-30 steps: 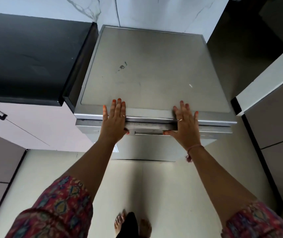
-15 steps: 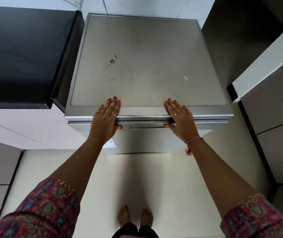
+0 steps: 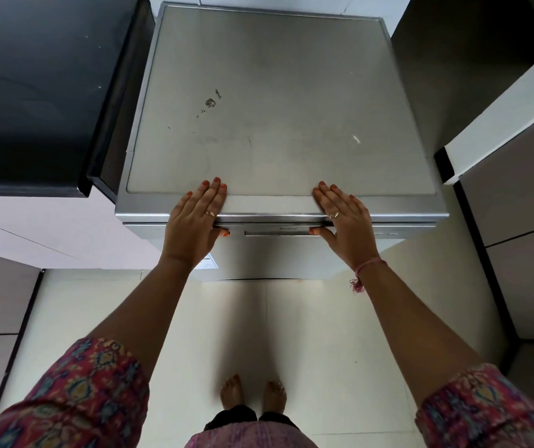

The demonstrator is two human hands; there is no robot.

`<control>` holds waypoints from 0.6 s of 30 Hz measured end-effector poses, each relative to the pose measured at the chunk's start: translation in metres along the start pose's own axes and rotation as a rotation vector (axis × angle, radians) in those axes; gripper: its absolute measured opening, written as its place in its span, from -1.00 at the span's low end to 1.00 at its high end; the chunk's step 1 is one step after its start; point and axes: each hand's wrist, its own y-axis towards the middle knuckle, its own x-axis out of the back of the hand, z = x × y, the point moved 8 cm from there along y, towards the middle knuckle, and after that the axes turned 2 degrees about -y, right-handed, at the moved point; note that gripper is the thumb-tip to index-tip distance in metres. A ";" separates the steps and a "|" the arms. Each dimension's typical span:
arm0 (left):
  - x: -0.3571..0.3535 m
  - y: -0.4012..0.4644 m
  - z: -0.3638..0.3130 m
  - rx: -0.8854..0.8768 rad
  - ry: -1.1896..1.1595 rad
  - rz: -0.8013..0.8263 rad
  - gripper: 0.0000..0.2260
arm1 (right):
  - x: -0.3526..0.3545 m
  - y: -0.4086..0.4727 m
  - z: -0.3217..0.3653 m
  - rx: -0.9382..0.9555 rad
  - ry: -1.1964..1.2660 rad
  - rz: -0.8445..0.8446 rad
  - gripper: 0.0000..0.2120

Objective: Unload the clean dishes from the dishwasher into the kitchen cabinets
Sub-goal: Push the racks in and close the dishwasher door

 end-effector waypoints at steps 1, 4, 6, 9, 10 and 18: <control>0.000 0.000 0.000 -0.003 0.002 -0.006 -0.35 | 0.000 0.000 0.000 0.005 -0.004 -0.013 -0.36; 0.000 -0.001 0.000 -0.009 0.004 -0.023 -0.37 | 0.000 -0.001 0.000 0.036 -0.024 -0.057 -0.38; -0.001 -0.001 0.001 -0.014 0.011 -0.031 -0.38 | -0.001 -0.002 -0.001 0.056 -0.038 -0.074 -0.39; -0.002 -0.001 0.003 -0.019 0.021 -0.050 -0.39 | -0.003 -0.002 -0.003 0.073 -0.047 -0.089 -0.40; -0.003 -0.001 0.003 -0.022 0.023 -0.056 -0.40 | -0.003 -0.003 -0.003 0.077 -0.048 -0.095 -0.41; -0.002 -0.001 0.003 -0.023 0.031 -0.130 -0.48 | -0.001 -0.003 0.000 0.103 -0.054 -0.147 -0.46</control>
